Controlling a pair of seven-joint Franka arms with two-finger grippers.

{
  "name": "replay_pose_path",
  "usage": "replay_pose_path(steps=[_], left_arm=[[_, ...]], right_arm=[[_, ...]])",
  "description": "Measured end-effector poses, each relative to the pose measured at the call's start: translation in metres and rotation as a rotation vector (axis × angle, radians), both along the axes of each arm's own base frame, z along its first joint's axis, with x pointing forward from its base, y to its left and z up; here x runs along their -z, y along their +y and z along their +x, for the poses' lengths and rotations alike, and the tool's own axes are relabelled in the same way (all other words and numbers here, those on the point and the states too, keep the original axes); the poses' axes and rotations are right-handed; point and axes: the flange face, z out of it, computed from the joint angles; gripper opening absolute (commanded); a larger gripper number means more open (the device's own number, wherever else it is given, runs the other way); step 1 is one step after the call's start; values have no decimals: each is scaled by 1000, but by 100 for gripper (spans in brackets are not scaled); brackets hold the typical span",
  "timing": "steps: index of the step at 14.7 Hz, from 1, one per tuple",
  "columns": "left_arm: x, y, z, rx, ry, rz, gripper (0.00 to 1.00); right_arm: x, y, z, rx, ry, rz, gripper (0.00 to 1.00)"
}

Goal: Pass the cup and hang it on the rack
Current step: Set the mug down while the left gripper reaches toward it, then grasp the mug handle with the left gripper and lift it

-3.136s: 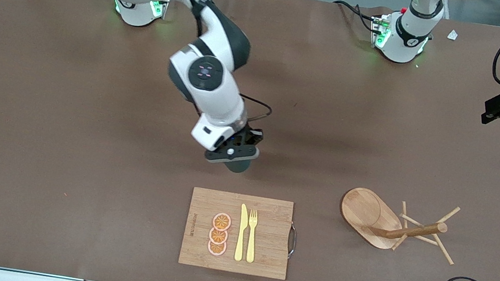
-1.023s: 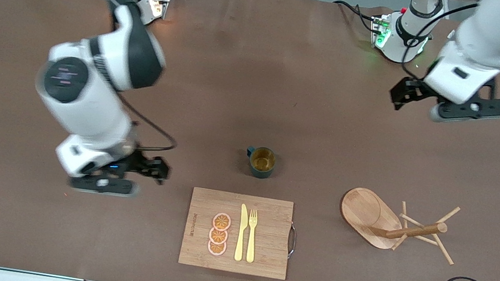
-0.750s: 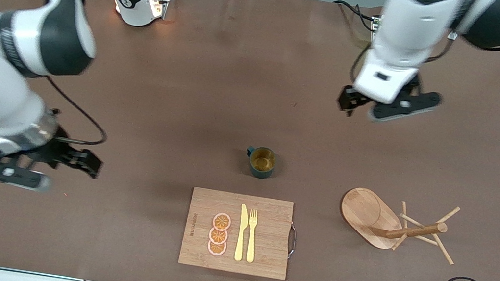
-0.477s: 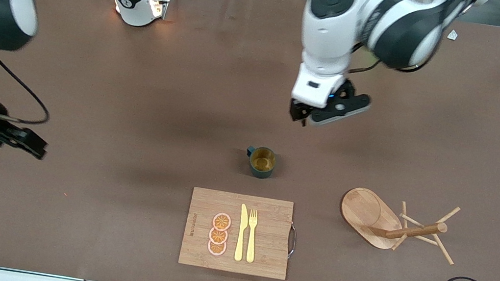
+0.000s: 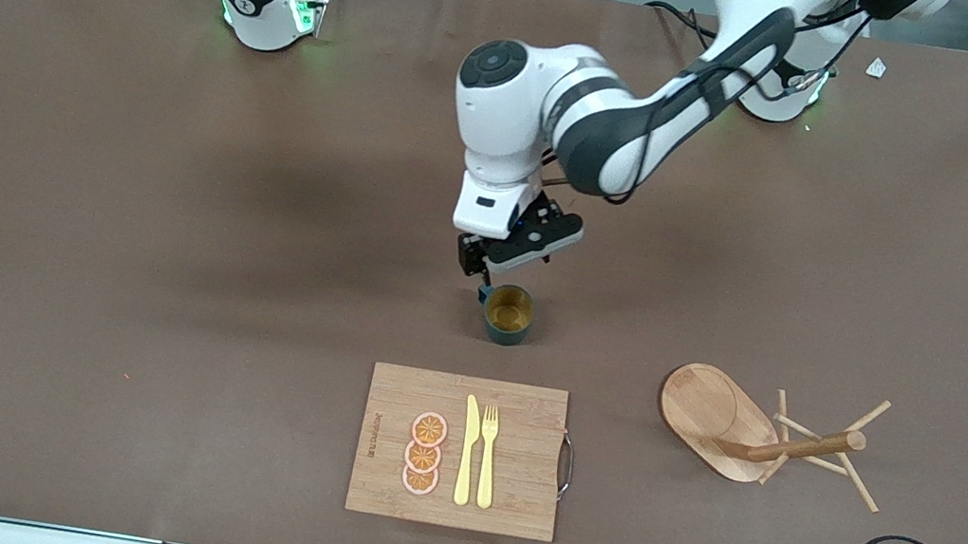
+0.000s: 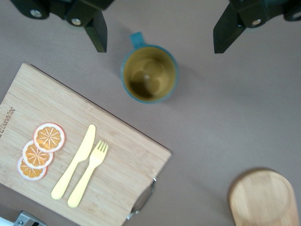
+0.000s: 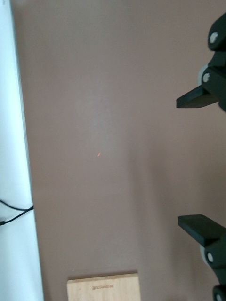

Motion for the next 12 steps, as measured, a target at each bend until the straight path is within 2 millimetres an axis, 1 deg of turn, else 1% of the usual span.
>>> replay_pose_path(steps=[3,5,7,10,12], left_arm=[[55,-33,-24,-78,-61,-28,98],[81,-47,-41,-118,-72,-29,98],[96,-54,-51,-163,-90,-24,93],[123,-53,-54,-214,-128,2,83],[142,-53,-56,-233,-155,14,83]], right_arm=[[3,13,-28,-7,10,5,100],[4,18,-42,-8,16,6,100],[0,20,-52,-7,11,0,100],[-5,22,-56,-8,-3,-3,100],[-6,22,-56,-8,-9,-3,100]])
